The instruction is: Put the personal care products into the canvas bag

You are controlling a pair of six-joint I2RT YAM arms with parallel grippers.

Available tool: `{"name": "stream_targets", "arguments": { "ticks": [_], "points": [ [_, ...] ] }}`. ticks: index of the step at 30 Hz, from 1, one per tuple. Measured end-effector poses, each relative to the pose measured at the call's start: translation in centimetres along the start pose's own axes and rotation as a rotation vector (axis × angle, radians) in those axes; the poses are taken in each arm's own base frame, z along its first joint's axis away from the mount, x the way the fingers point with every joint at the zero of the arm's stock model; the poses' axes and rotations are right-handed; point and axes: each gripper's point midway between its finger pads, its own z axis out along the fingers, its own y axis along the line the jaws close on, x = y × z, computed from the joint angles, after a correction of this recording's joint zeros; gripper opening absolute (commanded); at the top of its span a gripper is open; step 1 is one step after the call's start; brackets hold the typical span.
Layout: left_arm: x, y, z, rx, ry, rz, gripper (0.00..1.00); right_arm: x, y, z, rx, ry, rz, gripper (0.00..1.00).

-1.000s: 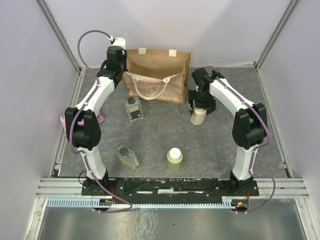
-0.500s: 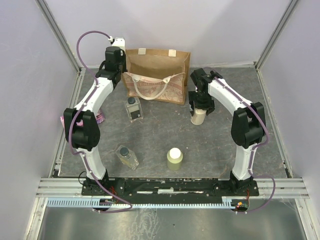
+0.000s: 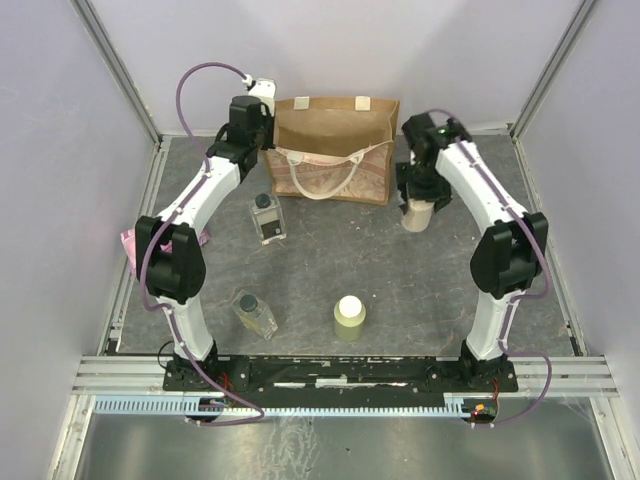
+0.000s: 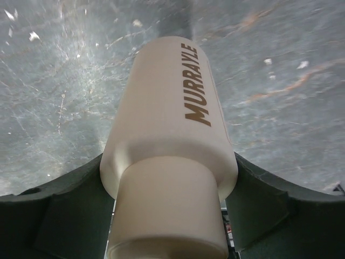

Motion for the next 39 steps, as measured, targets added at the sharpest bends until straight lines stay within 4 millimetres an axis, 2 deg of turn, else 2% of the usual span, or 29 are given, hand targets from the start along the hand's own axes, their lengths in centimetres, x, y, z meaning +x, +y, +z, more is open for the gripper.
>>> {"name": "stream_targets", "arguments": {
  "ticks": [2,3,4,9,13,18,25,30,35,39],
  "points": [
    [0.1,-1.1,-0.2,0.022,0.005,0.02,0.03,-1.4,-1.4,-2.2,0.003,-0.046,0.018,0.0],
    [0.3,-1.8,-0.3,0.037,0.011,0.033,0.03,-2.6,-2.8,-4.2,0.011,-0.091,0.035,0.0],
    [0.3,-2.1,-0.3,0.042,0.012,0.037,0.03,-2.9,-3.1,-4.8,0.012,-0.103,0.037,0.0],
    [0.9,-4.5,-0.9,0.105,0.037,0.067,0.03,-5.7,-7.7,-12.2,0.053,-0.289,0.1,0.0],
    [1.1,-5.9,-1.8,0.154,0.052,0.082,0.03,-6.7,-8.7,-16.6,0.05,-0.423,0.107,0.0],
    [1.2,-8.1,-4.0,0.223,0.071,0.101,0.03,-7.8,-7.1,-19.2,-0.054,-0.533,0.074,0.0],
    [2.4,-11.5,-7.6,0.309,0.1,0.141,0.03,-11.5,-3.1,-21.6,-0.267,-0.696,0.022,0.0],
    [3.5,-12.9,-9.7,0.356,0.115,0.16,0.03,-13.0,-0.5,-23.2,-0.381,-0.777,-0.031,0.0],
    [4.2,-13.7,-11.0,0.38,0.121,0.173,0.03,-12.8,2.1,-23.4,-0.445,-0.77,-0.086,0.0],
    [4.2,-13.8,-11.2,0.37,0.115,0.177,0.03,-12.4,4.4,-21.5,-0.469,-0.708,-0.131,0.0]
  ]
}}
